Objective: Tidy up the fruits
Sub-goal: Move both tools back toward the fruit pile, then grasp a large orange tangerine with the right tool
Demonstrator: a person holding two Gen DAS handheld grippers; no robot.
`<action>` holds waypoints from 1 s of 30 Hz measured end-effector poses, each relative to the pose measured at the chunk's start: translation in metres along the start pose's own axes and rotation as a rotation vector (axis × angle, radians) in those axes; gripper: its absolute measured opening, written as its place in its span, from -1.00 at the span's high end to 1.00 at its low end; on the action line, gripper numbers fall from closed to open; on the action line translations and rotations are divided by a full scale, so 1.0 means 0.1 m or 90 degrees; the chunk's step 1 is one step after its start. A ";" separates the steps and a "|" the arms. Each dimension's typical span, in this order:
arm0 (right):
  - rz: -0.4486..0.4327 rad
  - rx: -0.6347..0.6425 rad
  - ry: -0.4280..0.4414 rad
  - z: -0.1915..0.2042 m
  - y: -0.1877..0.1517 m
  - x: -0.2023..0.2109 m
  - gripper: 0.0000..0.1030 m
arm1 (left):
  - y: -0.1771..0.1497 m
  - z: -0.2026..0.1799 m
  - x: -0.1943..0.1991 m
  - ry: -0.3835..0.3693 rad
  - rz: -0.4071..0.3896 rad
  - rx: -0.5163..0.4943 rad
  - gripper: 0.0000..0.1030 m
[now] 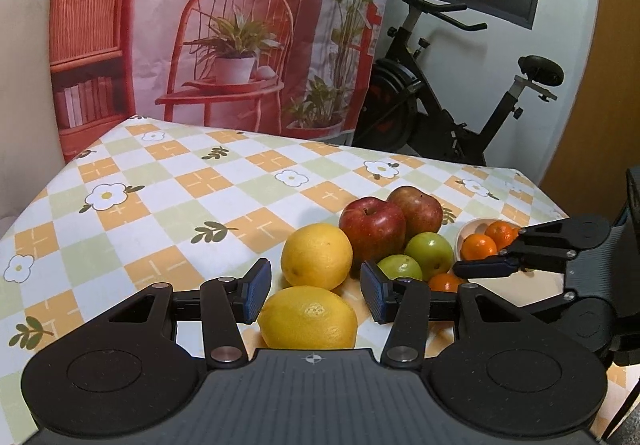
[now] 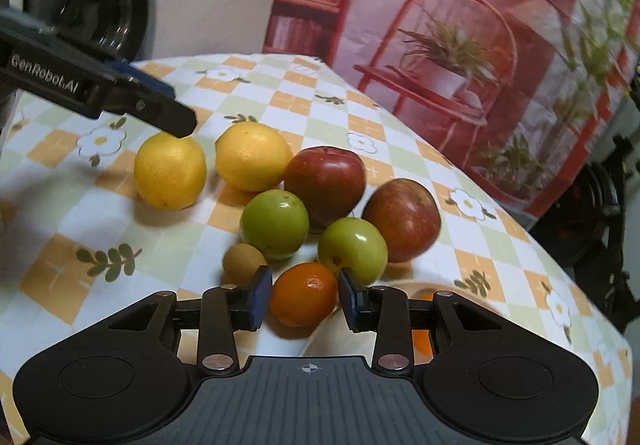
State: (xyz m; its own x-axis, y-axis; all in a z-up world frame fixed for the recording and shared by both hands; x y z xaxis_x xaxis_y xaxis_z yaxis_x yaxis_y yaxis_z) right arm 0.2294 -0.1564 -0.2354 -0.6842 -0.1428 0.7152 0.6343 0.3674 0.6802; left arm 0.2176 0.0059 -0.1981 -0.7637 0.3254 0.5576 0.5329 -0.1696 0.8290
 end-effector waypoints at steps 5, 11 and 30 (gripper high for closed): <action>0.010 0.001 -0.003 0.03 0.01 -0.06 0.28 | -0.01 -0.01 0.00 -0.005 0.002 0.001 -0.01; 0.008 -0.029 -0.001 0.00 -0.01 -0.06 0.29 | -0.03 -0.02 -0.01 -0.007 0.006 -0.004 0.00; -0.044 -0.281 0.046 0.00 -0.47 0.45 0.31 | -0.09 -0.21 -0.04 -0.047 0.036 -0.032 0.14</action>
Point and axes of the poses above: each gripper's, at about its wrist camera, not at the fingertips, and x roughly against the way its jaws point, z to its left, y to its top, the point moved 7 cm from there along -x, roughly the way its jaws point, and after that the axes turned 7 degrees about -x, right-handed, at the moved point
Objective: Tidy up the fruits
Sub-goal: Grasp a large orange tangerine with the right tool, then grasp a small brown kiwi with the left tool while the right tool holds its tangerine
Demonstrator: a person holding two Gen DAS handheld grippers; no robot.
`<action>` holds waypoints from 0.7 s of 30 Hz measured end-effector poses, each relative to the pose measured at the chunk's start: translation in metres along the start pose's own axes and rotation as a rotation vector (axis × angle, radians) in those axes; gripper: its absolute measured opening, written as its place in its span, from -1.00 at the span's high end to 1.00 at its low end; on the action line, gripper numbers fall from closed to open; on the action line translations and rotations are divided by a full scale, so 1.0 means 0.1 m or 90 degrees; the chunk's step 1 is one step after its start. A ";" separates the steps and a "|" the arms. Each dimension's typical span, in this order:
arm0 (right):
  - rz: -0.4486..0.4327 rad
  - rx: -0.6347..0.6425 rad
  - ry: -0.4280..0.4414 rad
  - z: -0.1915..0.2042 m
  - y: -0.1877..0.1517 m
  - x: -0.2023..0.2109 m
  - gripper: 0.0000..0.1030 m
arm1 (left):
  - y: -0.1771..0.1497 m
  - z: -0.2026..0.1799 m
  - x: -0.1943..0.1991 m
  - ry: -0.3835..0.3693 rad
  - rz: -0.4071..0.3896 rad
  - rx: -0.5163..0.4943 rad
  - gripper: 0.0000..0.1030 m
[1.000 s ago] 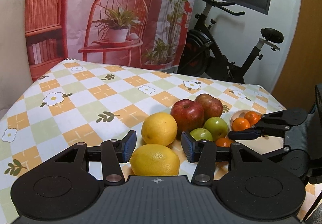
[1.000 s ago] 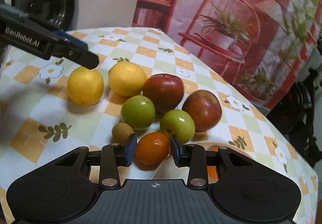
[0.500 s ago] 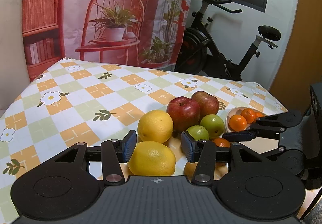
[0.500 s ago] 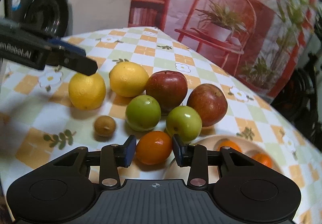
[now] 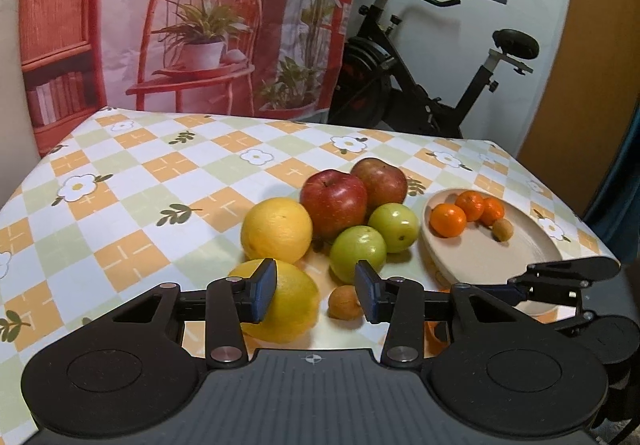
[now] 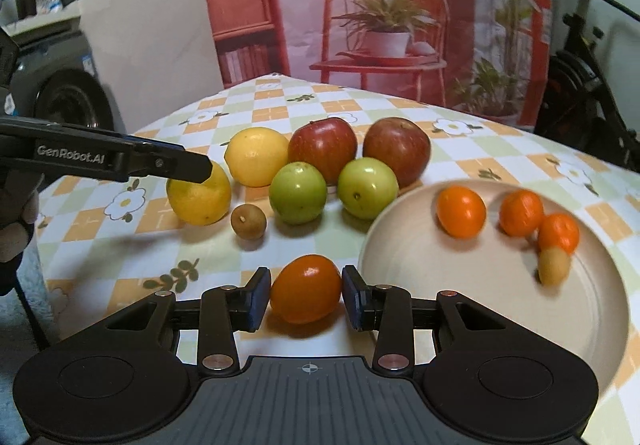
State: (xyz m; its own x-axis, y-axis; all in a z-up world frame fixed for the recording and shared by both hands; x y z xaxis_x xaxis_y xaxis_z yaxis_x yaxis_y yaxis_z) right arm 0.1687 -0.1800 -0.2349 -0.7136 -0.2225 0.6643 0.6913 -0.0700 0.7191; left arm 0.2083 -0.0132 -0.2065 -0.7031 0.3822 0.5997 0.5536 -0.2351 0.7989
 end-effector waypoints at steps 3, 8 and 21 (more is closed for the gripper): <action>-0.004 -0.002 -0.001 0.00 -0.05 0.07 0.31 | 0.02 -0.06 0.01 -0.004 -0.006 -0.011 0.15; -0.011 -0.016 0.004 -0.01 -0.09 0.12 0.31 | 0.01 -0.19 0.00 -0.019 0.000 -0.038 0.15; -0.015 -0.035 0.011 -0.04 -0.17 0.21 0.31 | -0.11 -0.31 -0.42 -0.023 0.081 -0.080 0.29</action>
Point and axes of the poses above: each gripper's, at about its wrist camera, not at the fingertips, and x roughly against the way its jaws point, z to its left, y to its top, the point moved 7 cm from there along -x, roughly the way its jaws point, and after that the axes turned 7 degrees about -x, right-handed, at the moved point
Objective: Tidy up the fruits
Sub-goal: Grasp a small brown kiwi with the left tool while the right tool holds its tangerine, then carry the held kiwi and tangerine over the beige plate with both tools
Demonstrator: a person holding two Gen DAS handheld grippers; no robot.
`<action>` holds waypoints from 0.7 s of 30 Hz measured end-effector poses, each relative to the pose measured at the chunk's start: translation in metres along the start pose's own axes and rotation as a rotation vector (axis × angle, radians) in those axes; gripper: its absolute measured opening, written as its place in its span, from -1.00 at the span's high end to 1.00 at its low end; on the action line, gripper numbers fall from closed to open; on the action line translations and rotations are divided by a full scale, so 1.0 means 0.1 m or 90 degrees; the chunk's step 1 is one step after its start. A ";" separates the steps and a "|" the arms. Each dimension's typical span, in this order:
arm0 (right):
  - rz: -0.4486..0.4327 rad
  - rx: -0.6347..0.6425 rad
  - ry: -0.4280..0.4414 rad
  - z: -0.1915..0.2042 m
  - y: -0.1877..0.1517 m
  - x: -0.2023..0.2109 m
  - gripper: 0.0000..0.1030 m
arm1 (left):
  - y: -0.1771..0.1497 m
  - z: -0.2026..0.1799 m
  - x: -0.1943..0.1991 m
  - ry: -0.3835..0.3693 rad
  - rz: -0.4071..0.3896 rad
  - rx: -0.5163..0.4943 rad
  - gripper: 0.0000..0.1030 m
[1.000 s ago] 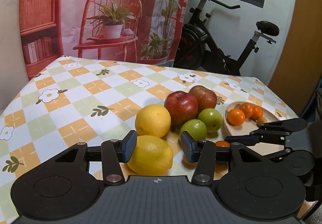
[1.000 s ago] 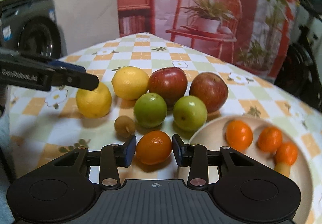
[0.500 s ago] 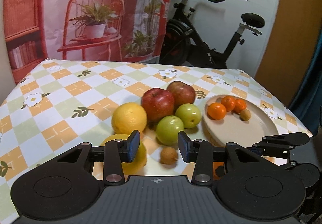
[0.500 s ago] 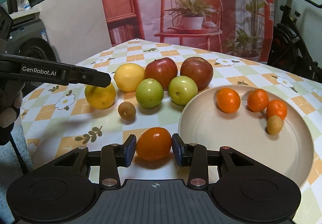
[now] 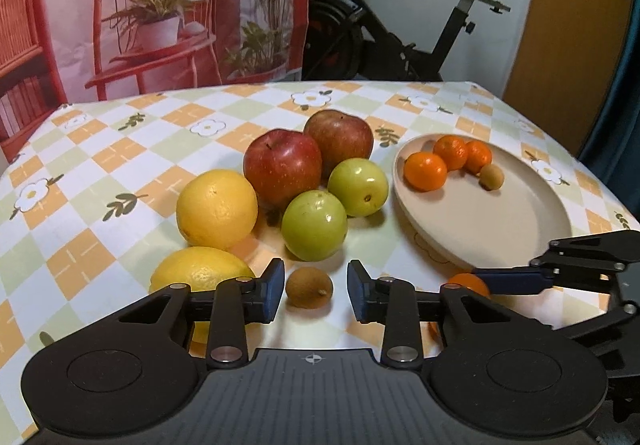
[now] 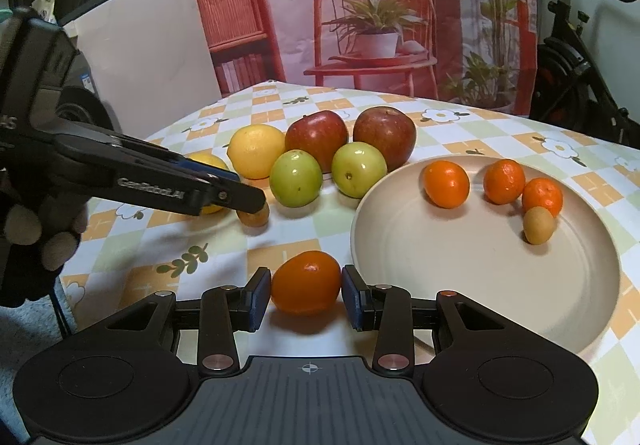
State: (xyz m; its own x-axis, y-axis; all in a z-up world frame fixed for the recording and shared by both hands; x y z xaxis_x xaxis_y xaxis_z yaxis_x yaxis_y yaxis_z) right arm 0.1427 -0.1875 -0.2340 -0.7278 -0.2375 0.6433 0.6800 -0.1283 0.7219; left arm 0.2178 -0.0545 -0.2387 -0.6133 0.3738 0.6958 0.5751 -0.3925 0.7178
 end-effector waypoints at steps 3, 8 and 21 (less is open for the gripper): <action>-0.001 -0.004 0.001 -0.01 -0.02 0.01 0.31 | -0.03 0.00 -0.05 0.001 0.010 0.001 0.29; -0.001 -0.005 0.000 -0.01 -0.03 0.02 0.31 | -0.05 0.00 -0.09 -0.002 0.012 0.006 0.34; -0.005 -0.012 -0.001 -0.03 -0.04 0.03 0.31 | -0.17 -0.01 0.03 0.002 0.004 0.023 0.43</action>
Point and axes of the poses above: each gripper's, at about its wrist camera, not at the fingertips, and x roughly against the way its jaws point, z to its left, y to its top, the point moved 7 cm from there along -x, roughly the way its jaws point, and after that the axes turned 7 degrees about -x, right-handed, at the moved point
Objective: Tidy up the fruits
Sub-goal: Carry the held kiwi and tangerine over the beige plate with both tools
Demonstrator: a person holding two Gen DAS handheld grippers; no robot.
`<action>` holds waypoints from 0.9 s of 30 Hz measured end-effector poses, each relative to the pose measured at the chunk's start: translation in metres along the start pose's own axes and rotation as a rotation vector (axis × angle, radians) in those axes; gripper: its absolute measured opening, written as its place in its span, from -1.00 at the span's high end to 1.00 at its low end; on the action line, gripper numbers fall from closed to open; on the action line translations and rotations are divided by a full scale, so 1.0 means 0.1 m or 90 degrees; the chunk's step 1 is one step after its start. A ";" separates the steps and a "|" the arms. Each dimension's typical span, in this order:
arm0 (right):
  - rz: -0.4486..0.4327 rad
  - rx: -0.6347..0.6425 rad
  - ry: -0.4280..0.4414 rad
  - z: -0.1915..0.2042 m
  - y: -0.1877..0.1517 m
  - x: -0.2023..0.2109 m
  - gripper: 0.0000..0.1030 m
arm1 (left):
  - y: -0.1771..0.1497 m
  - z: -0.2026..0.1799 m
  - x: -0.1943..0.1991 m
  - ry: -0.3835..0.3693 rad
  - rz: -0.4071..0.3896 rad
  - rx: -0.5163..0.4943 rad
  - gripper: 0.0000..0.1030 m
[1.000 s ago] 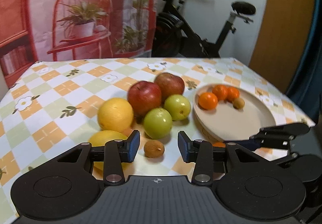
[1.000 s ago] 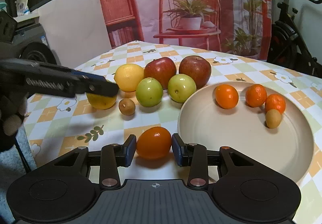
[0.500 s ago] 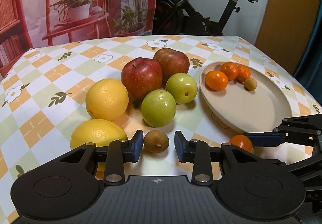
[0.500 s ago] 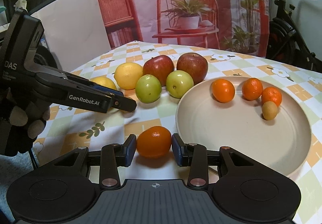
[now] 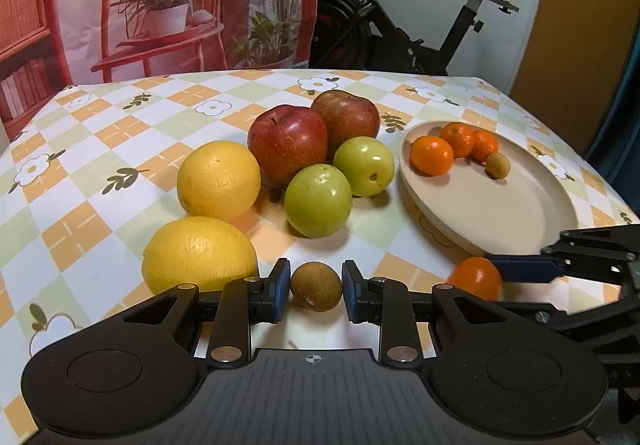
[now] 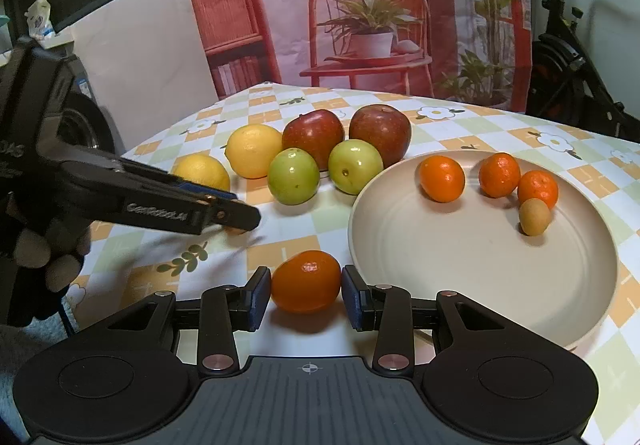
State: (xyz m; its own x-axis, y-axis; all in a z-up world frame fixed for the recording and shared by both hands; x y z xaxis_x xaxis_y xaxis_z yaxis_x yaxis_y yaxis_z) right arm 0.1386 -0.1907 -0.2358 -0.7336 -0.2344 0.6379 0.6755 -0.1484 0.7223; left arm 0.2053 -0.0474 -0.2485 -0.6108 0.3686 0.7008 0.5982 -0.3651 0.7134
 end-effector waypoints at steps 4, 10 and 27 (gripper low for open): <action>-0.002 -0.007 0.000 -0.02 -0.01 0.01 0.31 | -0.07 -0.03 0.06 -0.004 0.000 -0.003 0.43; -0.001 -0.016 0.001 -0.02 0.00 0.00 0.31 | -0.16 0.00 0.09 -0.008 -0.003 0.013 0.42; -0.007 -0.028 0.003 -0.03 0.00 0.00 0.32 | -0.20 -0.05 0.11 -0.002 -0.004 -0.003 0.43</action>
State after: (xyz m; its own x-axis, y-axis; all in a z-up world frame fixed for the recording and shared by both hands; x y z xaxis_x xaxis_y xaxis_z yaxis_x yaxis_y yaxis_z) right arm 0.1385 -0.1940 -0.2363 -0.7410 -0.2373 0.6282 0.6697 -0.1931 0.7171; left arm 0.1843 -0.0404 -0.2553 -0.6136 0.3735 0.6957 0.5914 -0.3664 0.7183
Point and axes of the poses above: each gripper's, at about its wrist camera, not at the fingertips, and x roughly against the way its jaws point, z to its left, y to its top, the point moved 7 cm from there along -x, roughly the way its jaws point, and after that the axes turned 7 degrees about -x, right-handed, at the moved point
